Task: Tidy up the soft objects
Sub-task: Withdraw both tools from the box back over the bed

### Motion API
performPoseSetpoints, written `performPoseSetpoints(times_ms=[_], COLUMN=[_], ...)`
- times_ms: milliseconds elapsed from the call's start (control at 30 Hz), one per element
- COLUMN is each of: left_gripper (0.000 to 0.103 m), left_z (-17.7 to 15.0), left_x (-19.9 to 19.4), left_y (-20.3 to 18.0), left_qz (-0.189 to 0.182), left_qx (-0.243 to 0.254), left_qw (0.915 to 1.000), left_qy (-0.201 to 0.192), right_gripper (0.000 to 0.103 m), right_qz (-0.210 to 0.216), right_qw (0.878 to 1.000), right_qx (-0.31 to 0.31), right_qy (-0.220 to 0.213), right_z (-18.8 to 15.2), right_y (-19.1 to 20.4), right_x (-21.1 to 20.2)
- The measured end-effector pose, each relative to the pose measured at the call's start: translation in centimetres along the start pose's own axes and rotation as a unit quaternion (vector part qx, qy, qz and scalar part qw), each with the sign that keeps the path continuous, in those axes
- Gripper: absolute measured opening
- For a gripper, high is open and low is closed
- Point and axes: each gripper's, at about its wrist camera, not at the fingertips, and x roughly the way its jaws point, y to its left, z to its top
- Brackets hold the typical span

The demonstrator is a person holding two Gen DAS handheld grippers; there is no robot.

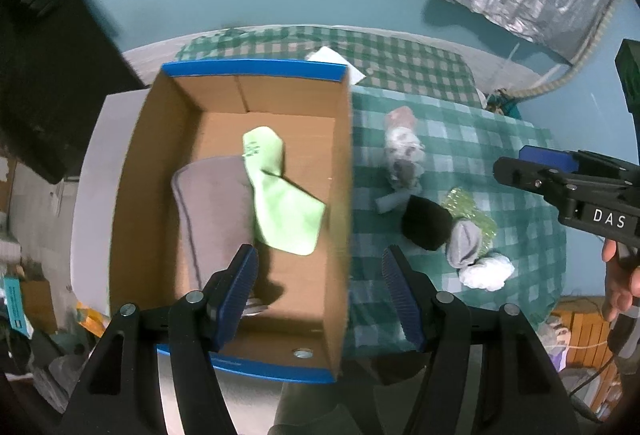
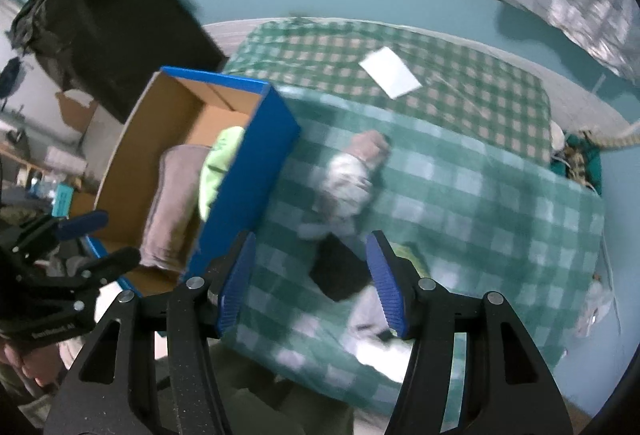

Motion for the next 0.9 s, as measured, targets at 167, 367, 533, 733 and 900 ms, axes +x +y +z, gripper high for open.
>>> performPoseSetpoints(times_ms=[167, 367, 533, 733, 900], left_gripper=[0.068, 0.068, 0.068, 0.069, 0.070], left_z=[0.0, 0.0, -0.1, -0.5, -1.0], left_x=[0.5, 1.4, 2.1, 3.3, 4.3], left_y=[-2.0, -4.6, -6.6, -8.1, -9.1], left_qz=[-0.008, -0.014, -0.017, -0.016, -0.017], left_qx=[0.019, 0.049, 0.070, 0.086, 0.091], left_qw=[0.9998, 0.9986, 0.9971, 0.9954, 0.9945], left_qy=[0.008, 0.018, 0.027, 0.040, 0.048], right_gripper=[0.059, 0.060, 0.060, 0.060, 0.062], right_qz=[-0.013, -0.024, -0.029, -0.029, -0.020], right_qw=[1.000, 0.998, 0.998, 0.998, 0.998], right_qx=[0.028, 0.051, 0.059, 0.042, 0.018], right_qy=[0.003, 0.010, 0.020, 0.041, 0.059], right_z=[-1.4, -3.5, -5.0, -6.7, -7.9], right_y=[-3.0, -5.4, -6.9, -8.1, -8.2], right_x=[-0.6, -0.9, -0.6, 0.5, 1.5])
